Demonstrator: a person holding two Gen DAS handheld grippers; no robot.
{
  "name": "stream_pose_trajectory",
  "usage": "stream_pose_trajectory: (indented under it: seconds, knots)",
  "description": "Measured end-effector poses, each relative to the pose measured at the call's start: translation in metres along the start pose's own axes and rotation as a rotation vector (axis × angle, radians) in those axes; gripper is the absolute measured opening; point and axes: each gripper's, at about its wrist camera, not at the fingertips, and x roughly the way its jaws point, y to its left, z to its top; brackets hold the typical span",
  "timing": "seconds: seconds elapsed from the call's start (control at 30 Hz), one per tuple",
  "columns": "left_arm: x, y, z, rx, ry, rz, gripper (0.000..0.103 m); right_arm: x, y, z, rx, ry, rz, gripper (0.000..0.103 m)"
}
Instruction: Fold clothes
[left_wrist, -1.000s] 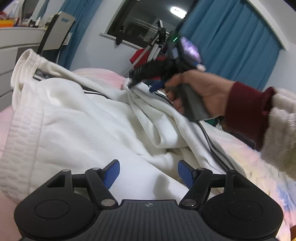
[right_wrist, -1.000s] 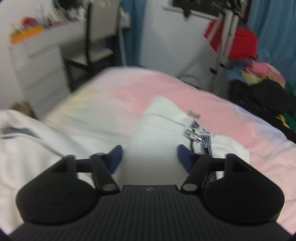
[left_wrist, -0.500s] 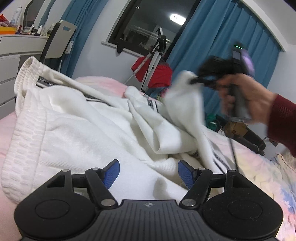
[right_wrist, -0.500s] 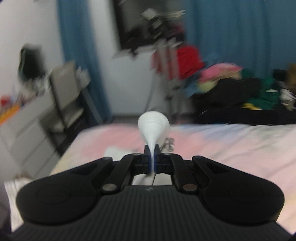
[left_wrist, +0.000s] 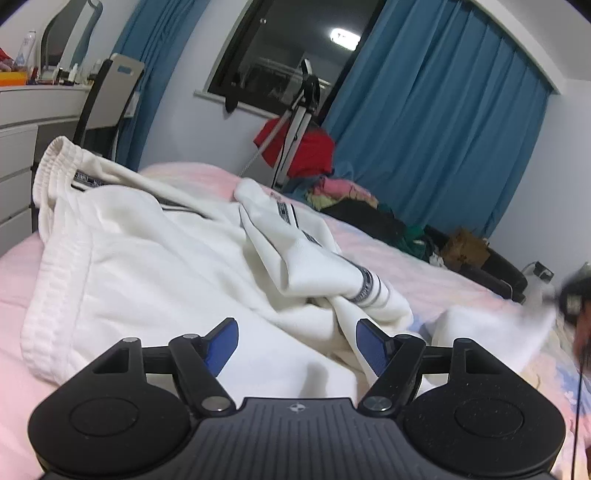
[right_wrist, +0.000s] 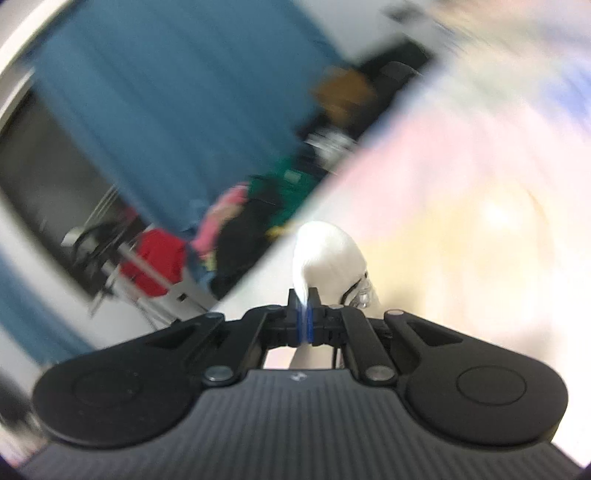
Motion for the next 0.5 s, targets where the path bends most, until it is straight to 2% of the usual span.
stream_pose_trajectory:
  seconds: [0.07,0.13,0.2,0.3,0.37,0.4,0.43,0.47,0.5]
  knots:
    - [-0.005,-0.001,-0.002,-0.01,0.008,0.004,0.076,-0.011,-0.051,-0.016,0.118,0.031,-0.042,0.006]
    - [-0.009,0.0,-0.004,-0.024,0.021,0.013,0.076,-0.019,-0.087,-0.035,0.161,0.066,-0.076,0.006]
    - [-0.013,0.002,-0.007,-0.055,0.044,0.025,0.076,-0.024,-0.114,-0.049,0.2,0.097,-0.075,0.006]
    - [-0.017,0.008,-0.013,-0.121,0.093,0.031,0.081,-0.021,-0.14,-0.061,0.376,0.191,-0.051,0.008]
    - [-0.017,0.014,-0.017,-0.192,0.135,0.049,0.081,-0.021,-0.142,-0.062,0.424,0.195,-0.021,0.011]
    - [-0.017,0.018,-0.018,-0.234,0.157,0.05,0.081,-0.02,-0.141,-0.061,0.43,0.197,-0.005,0.015]
    - [-0.018,0.024,-0.021,-0.278,0.174,0.043,0.081,-0.02,-0.141,-0.061,0.43,0.204,0.013,0.033]
    - [-0.018,0.029,-0.023,-0.321,0.184,0.042,0.082,-0.02,-0.14,-0.062,0.429,0.209,0.03,0.056]
    - [-0.018,0.035,-0.026,-0.364,0.192,0.042,0.083,-0.019,-0.14,-0.063,0.423,0.212,0.037,0.063]
